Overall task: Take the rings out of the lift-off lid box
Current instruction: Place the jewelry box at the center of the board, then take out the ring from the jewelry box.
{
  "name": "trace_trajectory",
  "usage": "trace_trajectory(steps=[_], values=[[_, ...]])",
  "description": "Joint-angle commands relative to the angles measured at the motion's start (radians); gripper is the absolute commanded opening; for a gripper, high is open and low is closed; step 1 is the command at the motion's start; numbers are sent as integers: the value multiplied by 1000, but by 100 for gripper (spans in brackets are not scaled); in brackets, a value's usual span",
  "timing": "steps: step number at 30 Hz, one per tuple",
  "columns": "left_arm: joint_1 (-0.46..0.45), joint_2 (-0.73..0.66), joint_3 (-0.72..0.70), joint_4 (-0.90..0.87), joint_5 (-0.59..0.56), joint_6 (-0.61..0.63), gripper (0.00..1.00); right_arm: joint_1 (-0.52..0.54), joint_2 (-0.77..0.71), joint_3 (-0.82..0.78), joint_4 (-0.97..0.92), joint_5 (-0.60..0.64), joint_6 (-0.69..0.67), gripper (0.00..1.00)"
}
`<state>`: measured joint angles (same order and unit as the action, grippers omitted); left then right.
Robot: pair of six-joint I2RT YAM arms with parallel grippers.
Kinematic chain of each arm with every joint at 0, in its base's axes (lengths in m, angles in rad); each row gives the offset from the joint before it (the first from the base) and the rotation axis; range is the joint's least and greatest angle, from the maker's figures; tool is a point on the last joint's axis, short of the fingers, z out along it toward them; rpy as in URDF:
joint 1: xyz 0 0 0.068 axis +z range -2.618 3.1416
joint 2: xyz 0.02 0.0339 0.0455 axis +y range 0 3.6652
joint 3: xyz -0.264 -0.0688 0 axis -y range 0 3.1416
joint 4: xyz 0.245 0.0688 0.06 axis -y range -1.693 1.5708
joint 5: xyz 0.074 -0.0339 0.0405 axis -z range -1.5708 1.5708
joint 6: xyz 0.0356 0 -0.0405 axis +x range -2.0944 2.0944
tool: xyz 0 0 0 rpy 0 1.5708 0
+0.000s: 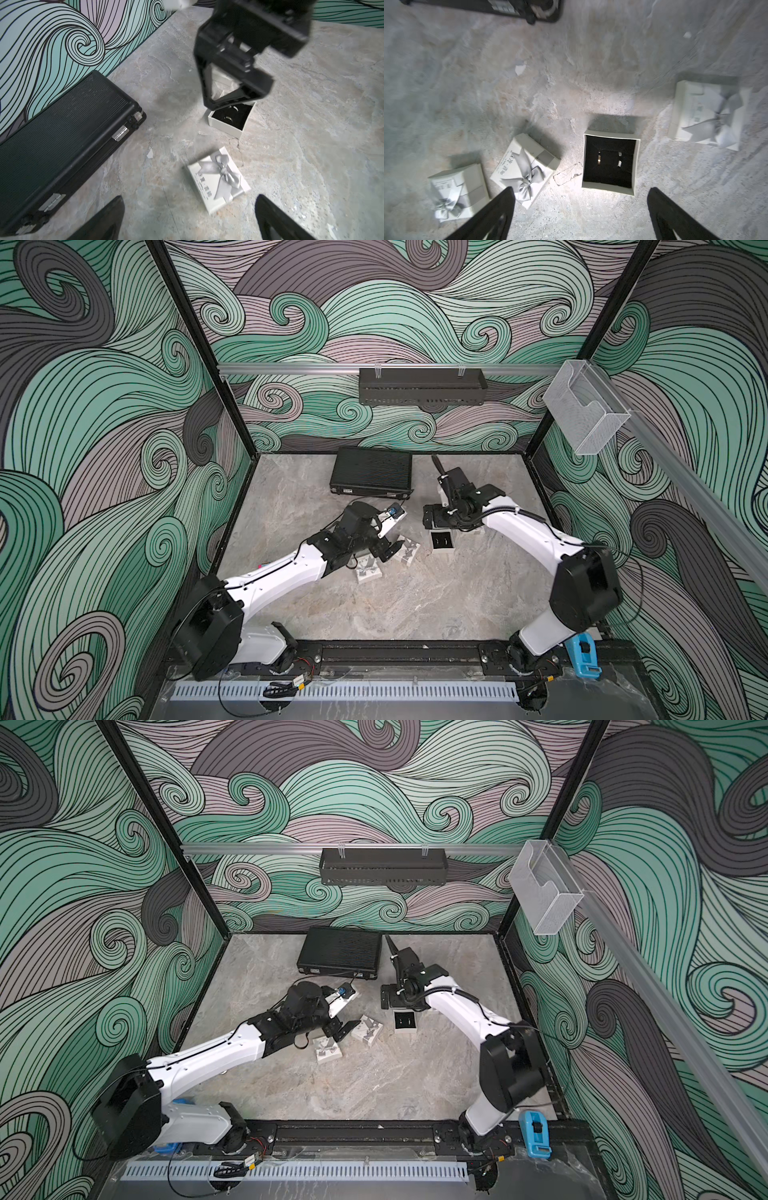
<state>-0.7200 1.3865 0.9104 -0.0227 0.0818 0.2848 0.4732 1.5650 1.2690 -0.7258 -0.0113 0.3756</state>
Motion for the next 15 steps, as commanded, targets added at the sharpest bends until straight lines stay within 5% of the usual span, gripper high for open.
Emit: trace_trajectory(steps=[1, 8, 15], values=[[14, 117, 118, -68, 28, 22, 99, -47, -60, -75, -12, -45, -56, 99], [13, 315, 297, -95, 185, 98, 99, -94, -131, -214, 91, -128, -32, 94], [10, 400, 375, -110, 183, 94, 99, -96, -60, -219, 134, -143, -30, 49]])
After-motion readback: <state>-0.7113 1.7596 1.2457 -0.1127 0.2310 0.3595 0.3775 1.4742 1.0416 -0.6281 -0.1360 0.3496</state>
